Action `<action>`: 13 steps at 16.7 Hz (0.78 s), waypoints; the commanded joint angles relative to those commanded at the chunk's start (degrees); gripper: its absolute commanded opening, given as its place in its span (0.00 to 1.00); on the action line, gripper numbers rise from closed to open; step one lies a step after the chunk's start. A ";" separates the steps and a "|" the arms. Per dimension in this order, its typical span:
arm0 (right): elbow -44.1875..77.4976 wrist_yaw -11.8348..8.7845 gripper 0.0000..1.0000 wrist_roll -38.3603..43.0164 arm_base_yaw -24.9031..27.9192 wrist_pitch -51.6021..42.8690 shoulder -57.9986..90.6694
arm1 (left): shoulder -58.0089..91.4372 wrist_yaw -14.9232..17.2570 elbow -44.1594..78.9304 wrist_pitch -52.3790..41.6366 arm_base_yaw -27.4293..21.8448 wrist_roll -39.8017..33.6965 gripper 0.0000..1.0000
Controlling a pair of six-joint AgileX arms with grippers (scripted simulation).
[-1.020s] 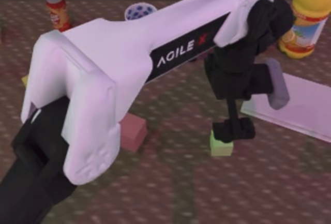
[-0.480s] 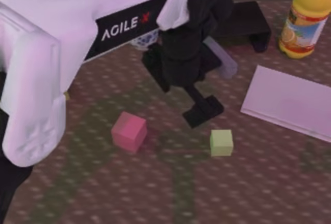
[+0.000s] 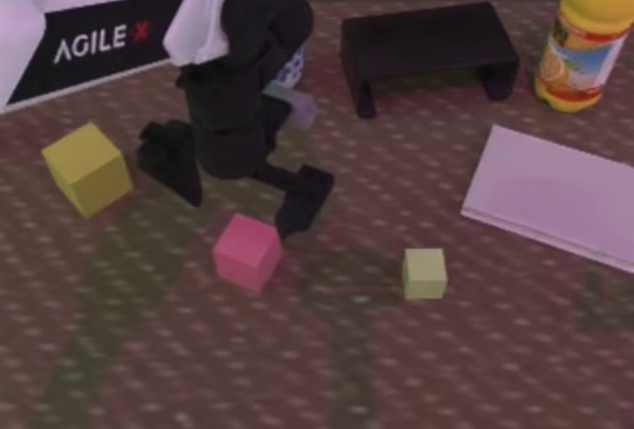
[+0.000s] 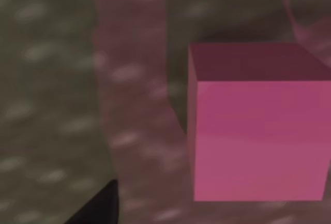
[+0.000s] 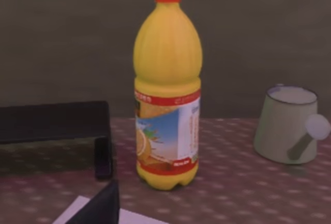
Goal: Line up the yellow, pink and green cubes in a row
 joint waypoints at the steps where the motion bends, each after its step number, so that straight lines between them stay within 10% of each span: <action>1: 0.00 0.00 1.00 0.00 0.00 0.00 0.00 | -0.43 -0.03 -0.61 0.32 0.33 -0.61 1.00; 13: 0.00 0.00 1.00 0.00 0.00 0.00 0.00 | 4.52 0.00 -7.13 11.84 0.42 -0.62 1.00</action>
